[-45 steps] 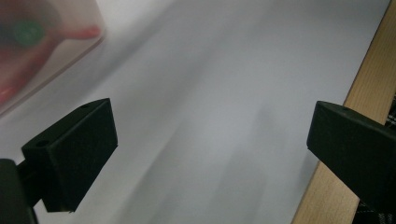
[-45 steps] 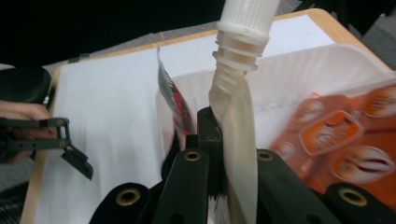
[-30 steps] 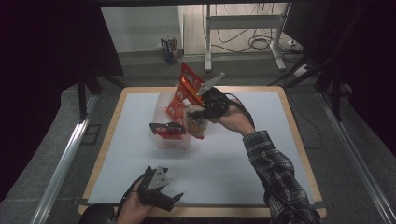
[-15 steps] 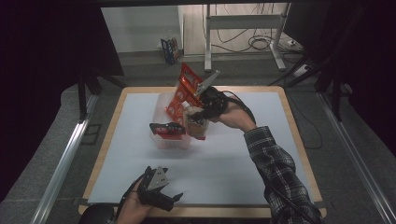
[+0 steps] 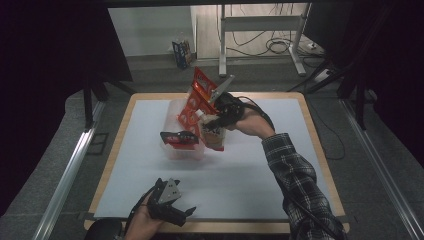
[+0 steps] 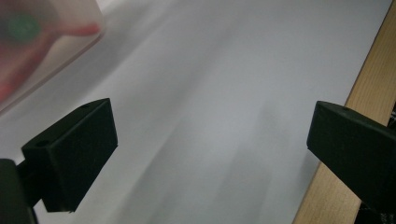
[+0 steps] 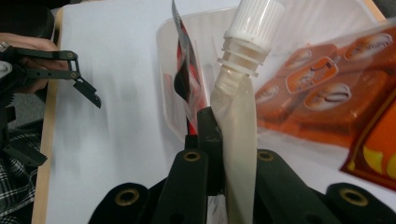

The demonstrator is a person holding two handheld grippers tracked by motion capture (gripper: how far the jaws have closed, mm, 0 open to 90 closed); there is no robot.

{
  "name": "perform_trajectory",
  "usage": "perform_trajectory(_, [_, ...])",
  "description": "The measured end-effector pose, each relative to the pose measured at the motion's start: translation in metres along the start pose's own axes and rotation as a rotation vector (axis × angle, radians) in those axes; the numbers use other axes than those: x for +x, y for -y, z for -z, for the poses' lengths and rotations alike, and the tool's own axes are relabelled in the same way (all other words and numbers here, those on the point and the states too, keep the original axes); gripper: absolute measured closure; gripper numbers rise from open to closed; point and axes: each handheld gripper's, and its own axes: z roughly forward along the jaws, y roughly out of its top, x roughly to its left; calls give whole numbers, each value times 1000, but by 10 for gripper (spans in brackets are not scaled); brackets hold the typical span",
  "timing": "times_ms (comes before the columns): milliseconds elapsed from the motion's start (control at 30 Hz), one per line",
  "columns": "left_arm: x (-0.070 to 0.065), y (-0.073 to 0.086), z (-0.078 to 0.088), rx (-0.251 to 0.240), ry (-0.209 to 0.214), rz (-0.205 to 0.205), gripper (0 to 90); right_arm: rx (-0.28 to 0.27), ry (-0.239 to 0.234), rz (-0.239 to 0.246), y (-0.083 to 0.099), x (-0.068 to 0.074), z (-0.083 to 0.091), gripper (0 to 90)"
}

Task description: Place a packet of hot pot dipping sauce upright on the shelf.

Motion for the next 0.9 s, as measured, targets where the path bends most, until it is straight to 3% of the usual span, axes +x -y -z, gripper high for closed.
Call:
perform_trajectory(100, [0, 0, 1, -2, -1, 0, 15, 11, -6, 26, -10, 2, -5, 873])
perform_trajectory(533, [1, 0, 2, -4, 0, 0, 16, 1, 1, 44, -37, 2, -33, 872])
perform_trajectory(800, [1, 0, 3, -8, -2, 1, 16, -28, 3, 49, -50, 4, -56, 868])
perform_trajectory(900, [1, 0, 3, -9, -3, 1, 16, -63, 7, 42, -52, 5, -64, 868])
